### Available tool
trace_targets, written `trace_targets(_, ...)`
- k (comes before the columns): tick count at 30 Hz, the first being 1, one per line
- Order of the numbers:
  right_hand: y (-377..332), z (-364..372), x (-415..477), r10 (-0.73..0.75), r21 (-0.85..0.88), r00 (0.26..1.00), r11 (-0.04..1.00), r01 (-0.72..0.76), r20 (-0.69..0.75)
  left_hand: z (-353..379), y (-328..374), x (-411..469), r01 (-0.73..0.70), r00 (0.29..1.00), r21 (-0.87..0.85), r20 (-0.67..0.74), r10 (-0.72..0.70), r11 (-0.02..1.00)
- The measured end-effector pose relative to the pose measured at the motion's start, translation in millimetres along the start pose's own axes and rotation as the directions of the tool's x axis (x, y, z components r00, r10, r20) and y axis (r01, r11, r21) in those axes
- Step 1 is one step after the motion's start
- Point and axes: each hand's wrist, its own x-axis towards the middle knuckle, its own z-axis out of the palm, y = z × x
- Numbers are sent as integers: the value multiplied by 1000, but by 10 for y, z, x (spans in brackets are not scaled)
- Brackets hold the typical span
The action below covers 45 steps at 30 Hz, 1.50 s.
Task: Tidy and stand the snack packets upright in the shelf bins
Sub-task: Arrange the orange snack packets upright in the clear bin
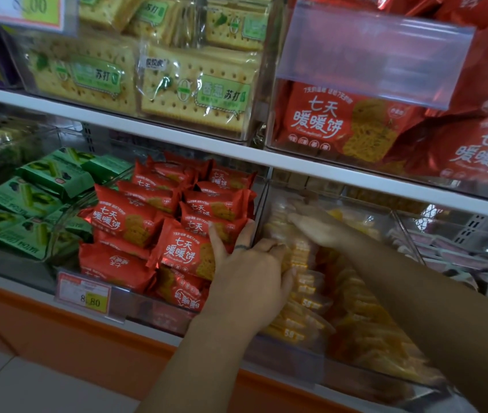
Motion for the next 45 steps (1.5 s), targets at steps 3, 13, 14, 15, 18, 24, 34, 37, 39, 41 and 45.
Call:
trace_targets(3, -38, -66, -47, -36, -16, 997, 999, 35, -67, -34, 11, -10, -2, 999, 20, 34, 2, 1000)
trace_targets(13, -140, -115, 67, 77, 19, 997, 997, -77, -19, 16, -6, -6, -15, 1000, 5, -25, 15, 1000)
trace_targets(14, -107, -100, 84, 56, 8, 998, 998, -56, -18, 15, -8, -7, -12, 999, 7, -34, 12, 1000)
trace_targets(15, -88, -85, 78, 37, 5, 999, 999, -37, -21, 12, -10, -12, -9, 1000, 11, -30, 9, 1000)
trace_targets(18, -42, -44, 16, 2, 35, 999, 999, 0, -51, -12, -2, -9, -6, 1000, 18, -18, 6, 1000)
trace_targets(24, 10, 15, -14, -70, -6, 990, 998, 70, -123, -28, 17, -16, -21, 1000, 46, 8, 21, 999)
trace_targets(34, -109, -27, 8, 52, 135, 998, 990, -48, -25, -72, 19, -18, -7, 998, 23, 57, 6, 1000)
trace_targets(37, -55, 25, -82, 34, 1, 997, 999, -35, -76, -69, 28, -16, -15, 1000, 46, 12, 15, 999)
trace_targets(39, -7, 75, -112, 62, -76, 996, 995, -67, -61, -63, 24, -16, -13, 1000, 33, 8, 12, 999)
trace_targets(41, -20, 122, -72, 60, -116, 998, 991, -62, -23, -62, 38, -23, -2, 1000, 17, 18, 2, 1000)
trace_targets(45, -69, 59, -5, 49, 17, 999, 999, -49, 11, -84, 50, -17, 18, 999, 8, 38, -18, 1000)
